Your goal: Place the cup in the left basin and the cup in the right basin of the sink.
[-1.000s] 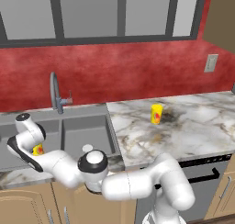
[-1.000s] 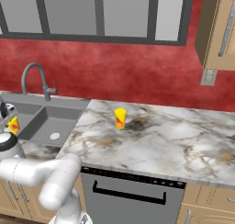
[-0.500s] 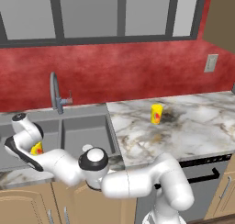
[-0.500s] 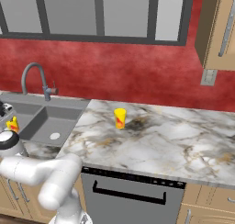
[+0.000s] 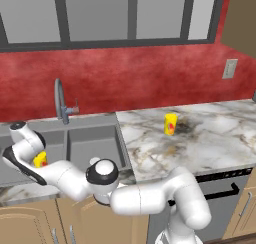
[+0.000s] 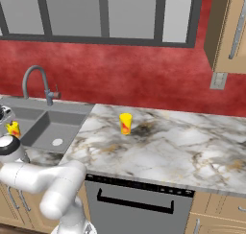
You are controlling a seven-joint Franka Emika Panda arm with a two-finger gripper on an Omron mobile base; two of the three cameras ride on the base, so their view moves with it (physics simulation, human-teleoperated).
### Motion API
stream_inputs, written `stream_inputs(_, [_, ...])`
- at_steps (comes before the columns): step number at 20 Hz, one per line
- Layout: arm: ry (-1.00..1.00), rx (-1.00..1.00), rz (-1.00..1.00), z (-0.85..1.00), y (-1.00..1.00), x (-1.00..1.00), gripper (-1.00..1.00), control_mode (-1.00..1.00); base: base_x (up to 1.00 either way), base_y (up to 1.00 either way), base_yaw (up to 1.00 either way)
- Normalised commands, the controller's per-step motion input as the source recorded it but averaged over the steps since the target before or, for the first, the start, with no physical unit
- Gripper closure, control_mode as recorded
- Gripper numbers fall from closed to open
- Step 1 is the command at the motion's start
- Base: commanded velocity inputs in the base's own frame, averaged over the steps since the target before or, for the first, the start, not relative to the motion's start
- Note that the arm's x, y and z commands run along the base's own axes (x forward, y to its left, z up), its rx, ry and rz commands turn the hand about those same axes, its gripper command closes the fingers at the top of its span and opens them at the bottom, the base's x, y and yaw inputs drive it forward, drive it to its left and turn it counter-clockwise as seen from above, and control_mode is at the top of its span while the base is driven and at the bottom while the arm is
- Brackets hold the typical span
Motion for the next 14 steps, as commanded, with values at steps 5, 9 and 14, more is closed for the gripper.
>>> stream_inputs(5, [-0.03, 0.00, 0.00, 0.28, -0.02, -0.11, -1.00, -1.00, 0.00, 0.00, 0.00])
stream_inputs(9, [-0.04, 0.00, 0.00, 0.26, -0.09, -0.17, -1.00, -1.00, 0.00, 0.00, 0.00])
stream_inputs(14, [-0.01, 0.00, -0.02, 0.22, -0.11, -0.24, -1.00, -1.00, 0.00, 0.00, 0.00])
